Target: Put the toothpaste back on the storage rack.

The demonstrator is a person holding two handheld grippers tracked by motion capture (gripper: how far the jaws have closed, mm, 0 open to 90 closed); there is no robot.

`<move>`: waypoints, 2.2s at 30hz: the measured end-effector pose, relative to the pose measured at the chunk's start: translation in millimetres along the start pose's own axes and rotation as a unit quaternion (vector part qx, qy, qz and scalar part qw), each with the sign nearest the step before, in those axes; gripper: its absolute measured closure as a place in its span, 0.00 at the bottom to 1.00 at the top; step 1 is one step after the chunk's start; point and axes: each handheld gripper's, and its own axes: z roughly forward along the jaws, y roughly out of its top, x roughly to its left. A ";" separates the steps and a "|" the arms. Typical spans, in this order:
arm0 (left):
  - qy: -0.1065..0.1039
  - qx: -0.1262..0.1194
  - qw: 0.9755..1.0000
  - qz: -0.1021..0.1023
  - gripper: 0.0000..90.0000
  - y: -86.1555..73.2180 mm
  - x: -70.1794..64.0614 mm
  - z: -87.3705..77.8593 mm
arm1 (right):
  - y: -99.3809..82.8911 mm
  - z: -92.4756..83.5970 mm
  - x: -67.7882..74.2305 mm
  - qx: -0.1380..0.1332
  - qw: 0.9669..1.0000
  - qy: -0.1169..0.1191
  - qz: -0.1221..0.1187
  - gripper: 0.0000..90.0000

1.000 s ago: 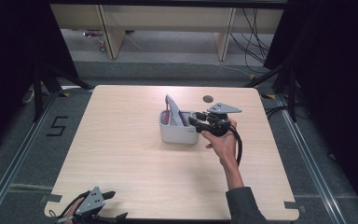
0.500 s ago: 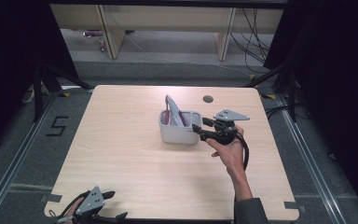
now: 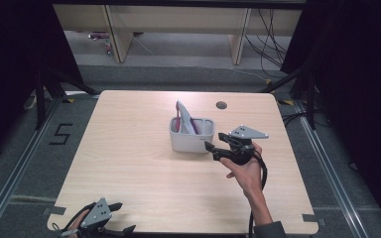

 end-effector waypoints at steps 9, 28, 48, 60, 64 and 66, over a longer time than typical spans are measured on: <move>0.000 -0.001 1.000 0.000 0.18 0.0 0.8 0.2 | -5.9 -6.2 5.4 0.003 1.000 0.001 -0.008 0.39; 0.008 -0.002 1.000 0.000 0.18 1.4 1.7 1.5 | -34.9 -21.1 7.4 0.026 1.000 0.004 0.017 0.34; 0.009 -0.005 1.000 -0.005 0.18 1.3 0.9 0.1 | -58.4 -32.2 8.4 0.048 0.999 0.007 0.014 0.31; 0.018 0.009 1.000 0.009 0.18 0.4 1.8 -3.2 | -75.7 -51.8 14.6 0.054 0.998 0.018 0.033 0.28; 0.012 -0.003 1.000 0.005 0.18 0.6 0.4 -1.9 | -86.7 -56.2 17.5 0.065 0.997 0.013 0.045 0.28; 0.015 -0.005 1.000 0.004 0.18 -0.1 0.1 -1.8 | -93.1 -55.5 17.2 0.073 0.996 0.014 0.045 0.28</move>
